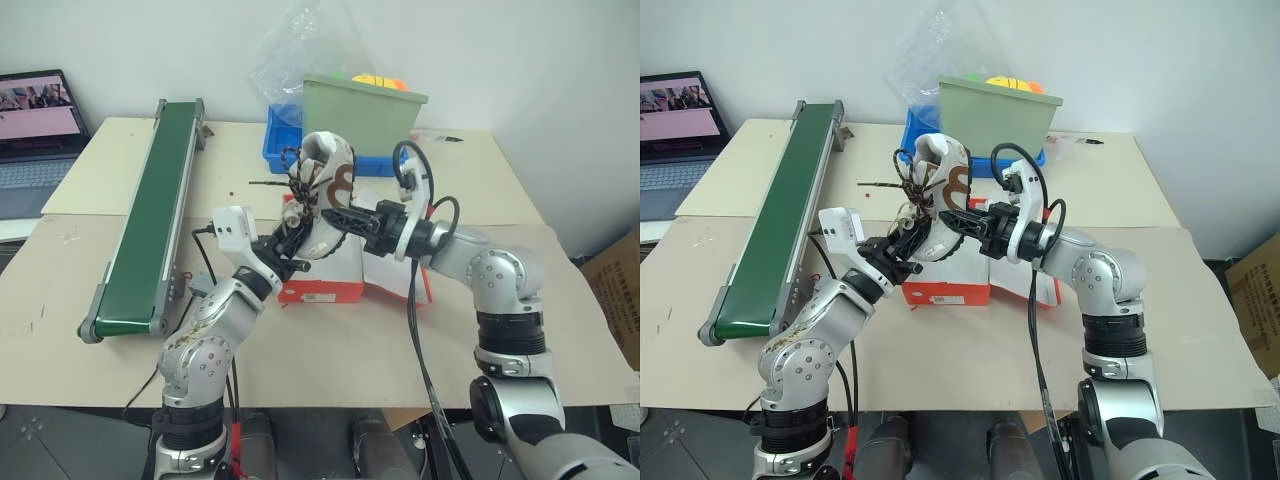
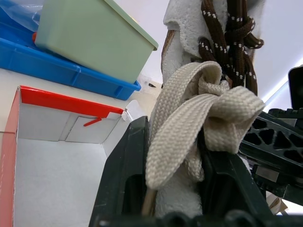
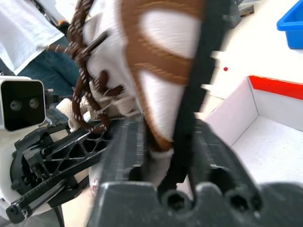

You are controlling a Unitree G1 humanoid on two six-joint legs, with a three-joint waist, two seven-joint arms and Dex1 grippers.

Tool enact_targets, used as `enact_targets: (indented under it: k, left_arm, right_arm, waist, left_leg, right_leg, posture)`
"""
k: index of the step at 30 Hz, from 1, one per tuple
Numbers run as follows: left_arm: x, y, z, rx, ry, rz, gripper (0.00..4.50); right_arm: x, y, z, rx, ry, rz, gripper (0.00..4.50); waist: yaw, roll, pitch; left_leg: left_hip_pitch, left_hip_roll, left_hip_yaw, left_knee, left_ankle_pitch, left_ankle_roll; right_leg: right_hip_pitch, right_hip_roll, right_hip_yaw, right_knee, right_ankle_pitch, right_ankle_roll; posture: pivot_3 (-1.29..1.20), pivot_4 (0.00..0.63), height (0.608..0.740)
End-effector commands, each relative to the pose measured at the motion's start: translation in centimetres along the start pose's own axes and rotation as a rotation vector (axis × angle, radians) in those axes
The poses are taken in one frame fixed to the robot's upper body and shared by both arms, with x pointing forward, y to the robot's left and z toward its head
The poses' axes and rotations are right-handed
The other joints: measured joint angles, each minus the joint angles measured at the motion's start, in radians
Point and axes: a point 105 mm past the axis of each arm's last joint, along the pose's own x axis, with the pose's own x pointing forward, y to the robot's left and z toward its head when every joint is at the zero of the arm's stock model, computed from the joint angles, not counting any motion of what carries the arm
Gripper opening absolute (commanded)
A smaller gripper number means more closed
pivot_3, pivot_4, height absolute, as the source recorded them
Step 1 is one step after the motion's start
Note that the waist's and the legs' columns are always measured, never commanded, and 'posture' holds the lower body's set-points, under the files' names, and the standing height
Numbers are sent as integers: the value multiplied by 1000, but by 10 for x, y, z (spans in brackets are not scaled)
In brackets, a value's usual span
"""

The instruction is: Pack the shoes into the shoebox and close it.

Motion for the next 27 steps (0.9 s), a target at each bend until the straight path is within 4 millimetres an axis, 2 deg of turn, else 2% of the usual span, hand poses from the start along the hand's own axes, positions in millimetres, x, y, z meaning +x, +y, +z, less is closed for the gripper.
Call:
enact_targets:
  k: [1,2,4,6,7,10,12,15,20,24,27]
  left_arm:
    - [-2,-17,22,18,-80,-64,894]
    - [-2,-17,22,21,-79,-64,894]
    - [-3,-16,22,19,-78,-59,1733]
    - [-4,-15,22,6,-80,-58,2238]
    - [-5,-14,24,8,-82,-51,2724]
    - [-13,-14,32,-8,-92,-66,3797]
    - [-20,-21,43,-72,-128,-116,3797]
    - [-30,-26,55,-86,-152,-145,3797]
    - [-37,-16,56,-15,-118,-90,3797]
    - [-35,-15,56,-13,-122,-76,3797]
    - [-34,-16,55,-17,-129,-70,3797]
  right_arm:
    - [0,3,12,-44,-38,3,410]
    - [1,3,12,-49,-38,2,405]
    - [2,2,14,-58,-41,-8,402]
    - [2,1,15,-62,-45,-16,387]
    - [3,0,15,-70,-46,-23,384]
    - [4,-5,18,-112,-33,-59,383]
    - [6,-15,21,-132,-22,-139,383]
    - [9,-29,39,-169,-43,-255,383]
    - [20,-39,56,-257,0,-405,383]
    - [33,-37,51,-250,92,-414,383]
    - [37,-47,39,-232,196,-480,383]
  waist:
    - [0,0,0]
    - [0,0,0]
    - [0,0,0]
    - [0,0,0]
    - [0,0,0]
    - [0,0,0]
    - [-4,0,0]
    - [-3,0,0]
    - [-1,0,0]
    - [1,0,0]
    - [2,0,0]
  left_leg:
    - [0,0,0,0,0,0]
    - [0,0,0,0,0,0]
    - [0,0,0,0,0,0]
    - [0,0,0,0,0,0]
    - [0,0,0,0,0,0]
    - [0,0,0,0,0,0]
    - [0,0,0,0,0,0]
    - [0,0,0,0,0,0]
    - [0,0,0,0,0,0]
    - [-1,0,0,-1,0,0]
    - [-1,0,0,-1,0,0]
  right_leg:
    - [0,0,0,0,0,0]
    - [0,0,0,0,0,0]
    - [0,0,0,0,0,0]
    - [0,0,0,0,0,0]
    - [0,0,0,0,0,0]
    - [0,0,0,0,0,0]
    - [0,0,0,0,0,0]
    - [-1,0,0,0,0,0]
    - [-1,0,0,0,0,0]
    - [-1,0,0,-1,0,0]
    - [-1,0,0,-1,0,0]
  posture:
    - [0,150,740]
    - [0,150,740]
    - [0,150,740]
    - [0,150,740]
    - [0,150,740]
    - [0,150,740]
    - [0,150,740]
    - [0,150,740]
    - [0,150,740]
    - [0,150,740]
    - [0,150,740]
